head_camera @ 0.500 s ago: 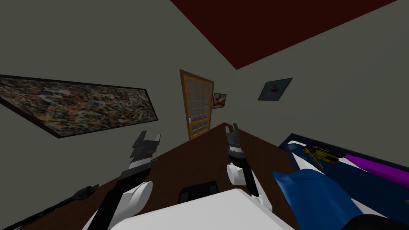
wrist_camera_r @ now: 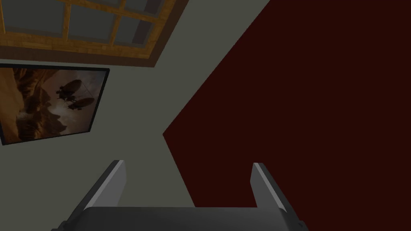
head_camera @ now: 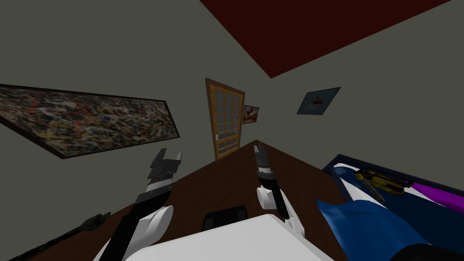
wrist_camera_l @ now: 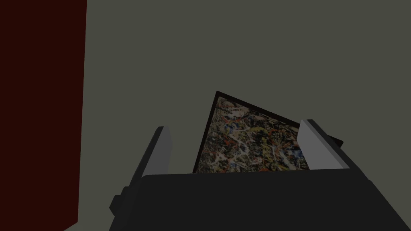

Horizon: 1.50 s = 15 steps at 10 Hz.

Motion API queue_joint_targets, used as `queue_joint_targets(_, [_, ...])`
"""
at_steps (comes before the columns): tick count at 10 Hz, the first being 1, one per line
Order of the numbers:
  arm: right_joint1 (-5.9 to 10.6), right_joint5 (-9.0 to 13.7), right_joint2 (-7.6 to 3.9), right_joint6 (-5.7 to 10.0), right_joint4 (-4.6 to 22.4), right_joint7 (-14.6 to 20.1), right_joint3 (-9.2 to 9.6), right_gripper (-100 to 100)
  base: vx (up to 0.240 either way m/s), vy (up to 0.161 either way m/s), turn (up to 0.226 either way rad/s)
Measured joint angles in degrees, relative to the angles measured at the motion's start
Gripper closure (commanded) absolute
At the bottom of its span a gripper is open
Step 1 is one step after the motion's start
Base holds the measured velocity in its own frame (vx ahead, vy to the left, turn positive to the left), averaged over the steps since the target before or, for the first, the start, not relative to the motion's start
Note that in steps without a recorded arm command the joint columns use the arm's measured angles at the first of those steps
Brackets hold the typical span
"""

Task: Pull the door open

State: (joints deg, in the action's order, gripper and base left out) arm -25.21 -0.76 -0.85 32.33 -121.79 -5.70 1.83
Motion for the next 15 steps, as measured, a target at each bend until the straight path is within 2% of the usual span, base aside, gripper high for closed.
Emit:
queue_joint_targets(2, [1.27, -1.16, -0.55, 0.0, 2.21, -2.05, -0.16, -100, 0.112, 0.042, 0.026])
queue_joint_targets(4, [1.55, -1.96, -1.38, 0.61, 4.17, -3.57, -0.51, -100, 0.086, 0.025, 0.018])
queue_joint_targets(15, [5.04, -7.43, -3.3, 3.11, 15.39, -13.05, -1.05, -100, 0.089, 0.034, 0.022])
